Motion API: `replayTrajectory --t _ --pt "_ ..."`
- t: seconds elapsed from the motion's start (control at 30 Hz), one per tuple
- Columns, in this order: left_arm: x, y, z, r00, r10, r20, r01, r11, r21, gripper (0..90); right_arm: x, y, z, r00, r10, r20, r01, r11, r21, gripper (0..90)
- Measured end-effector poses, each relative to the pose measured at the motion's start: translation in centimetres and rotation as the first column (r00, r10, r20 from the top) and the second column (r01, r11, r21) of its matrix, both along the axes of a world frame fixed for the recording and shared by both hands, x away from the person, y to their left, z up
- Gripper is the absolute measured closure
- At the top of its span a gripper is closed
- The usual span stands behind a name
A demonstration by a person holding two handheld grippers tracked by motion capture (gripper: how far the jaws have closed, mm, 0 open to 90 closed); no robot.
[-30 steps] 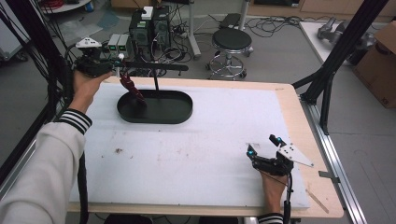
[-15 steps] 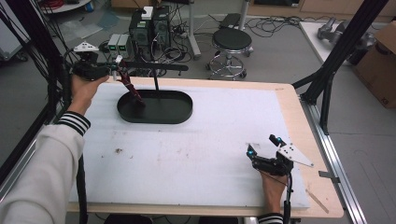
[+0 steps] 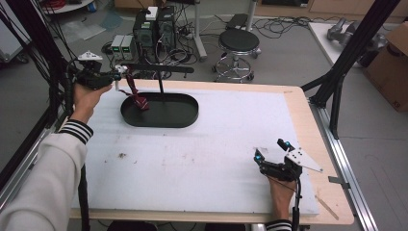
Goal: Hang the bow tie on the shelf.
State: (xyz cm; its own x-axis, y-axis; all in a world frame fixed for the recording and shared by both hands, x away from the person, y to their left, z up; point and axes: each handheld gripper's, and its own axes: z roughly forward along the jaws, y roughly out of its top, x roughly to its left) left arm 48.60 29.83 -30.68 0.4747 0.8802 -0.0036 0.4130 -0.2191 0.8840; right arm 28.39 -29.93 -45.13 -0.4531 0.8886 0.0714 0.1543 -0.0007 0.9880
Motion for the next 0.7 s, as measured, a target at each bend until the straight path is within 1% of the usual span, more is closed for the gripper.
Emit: replayTrajectory --t 0.2,0.23,0.4,0.47,0.57,0.6,0.63,0.67,0.7 --pt "0.0 -0.2 -0.4 0.9998 0.002 -0.020 -0.002 1.0000 0.004 87.2 0.0 0.0 0.0 1.0000 0.000 -0.002 0.000 1.0000 0.001 1.5" --pt "-0.1 -0.2 -0.5 0.9998 0.003 -0.020 -0.003 1.0000 -0.003 86.9 0.0 0.0 0.0 1.0000 0.000 0.001 0.000 1.0000 -0.002 1.5" --pt "-0.2 0.0 -0.7 0.9996 0.000 -0.028 0.000 1.0000 -0.009 82.7 0.0 0.1 0.0 1.0000 0.000 0.008 0.000 0.9999 -0.013 1.6" --pt "-0.2 0.3 -1.1 0.9992 -0.005 -0.039 0.004 0.9998 -0.018 80.2 0.0 0.1 0.0 1.0000 -0.002 0.004 0.002 1.0000 -0.008 1.6" --pt "-0.2 0.4 -1.3 0.9990 -0.004 -0.044 0.003 0.9997 -0.026 75.3 0.0 0.1 0.0 1.0000 -0.003 0.004 0.003 1.0000 -0.009 1.6" --pt "-0.2 0.6 -1.4 0.9989 -0.006 -0.046 0.004 0.9995 -0.030 75.3 0.0 0.1 0.0 1.0000 -0.003 0.004 0.003 1.0000 -0.009 1.6" --pt "-0.1 0.7 -1.7 0.9986 -0.007 -0.053 0.005 0.9990 -0.045 72.0 -0.1 0.1 0.0 1.0000 -0.004 0.007 0.004 0.9999 -0.016 1.6" --pt "-0.1 0.7 -1.7 0.9986 -0.007 -0.053 0.005 0.9990 -0.045 68.4 0.0 0.2 0.0 0.9999 -0.003 0.011 0.004 0.9998 -0.022 1.6" --pt "-0.2 0.8 -1.9 0.9989 -0.017 -0.043 0.015 0.9984 -0.055 65.7 -0.1 0.2 0.0 1.0000 -0.005 0.005 0.005 0.9998 -0.019 1.6"
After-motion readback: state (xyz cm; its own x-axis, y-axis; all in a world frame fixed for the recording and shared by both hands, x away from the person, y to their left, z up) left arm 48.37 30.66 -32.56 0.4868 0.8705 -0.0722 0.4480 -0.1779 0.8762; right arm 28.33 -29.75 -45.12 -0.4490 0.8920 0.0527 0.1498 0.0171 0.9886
